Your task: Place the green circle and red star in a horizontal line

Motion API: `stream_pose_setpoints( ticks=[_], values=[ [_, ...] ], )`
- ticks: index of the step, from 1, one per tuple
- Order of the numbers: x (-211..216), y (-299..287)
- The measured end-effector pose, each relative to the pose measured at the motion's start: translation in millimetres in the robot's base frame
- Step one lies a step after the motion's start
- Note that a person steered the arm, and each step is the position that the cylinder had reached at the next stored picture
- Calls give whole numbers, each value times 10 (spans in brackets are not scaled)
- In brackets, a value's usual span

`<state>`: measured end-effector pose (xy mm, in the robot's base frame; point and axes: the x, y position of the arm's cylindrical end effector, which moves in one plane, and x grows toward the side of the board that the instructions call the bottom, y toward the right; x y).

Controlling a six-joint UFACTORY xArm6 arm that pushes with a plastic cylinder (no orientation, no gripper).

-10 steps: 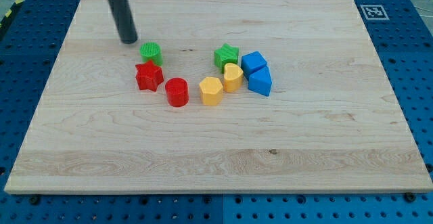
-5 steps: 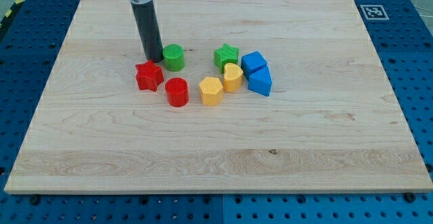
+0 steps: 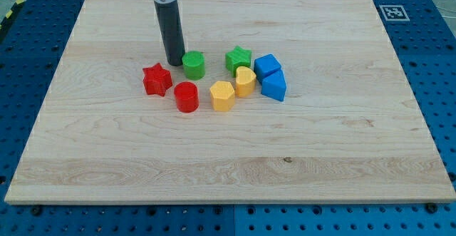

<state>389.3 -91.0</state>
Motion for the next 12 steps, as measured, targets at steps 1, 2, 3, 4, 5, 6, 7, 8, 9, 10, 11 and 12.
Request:
stream_pose_setpoints(
  ticks=[1, 2, 3, 4, 5, 6, 7, 8, 9, 10, 11, 12],
  values=[
    [110, 57],
    [124, 60],
    [252, 60],
    [351, 149],
    [354, 256],
    [354, 256],
    [354, 208],
    [237, 6],
    [59, -179],
    [42, -379],
    [64, -391],
    [66, -523]
  ],
)
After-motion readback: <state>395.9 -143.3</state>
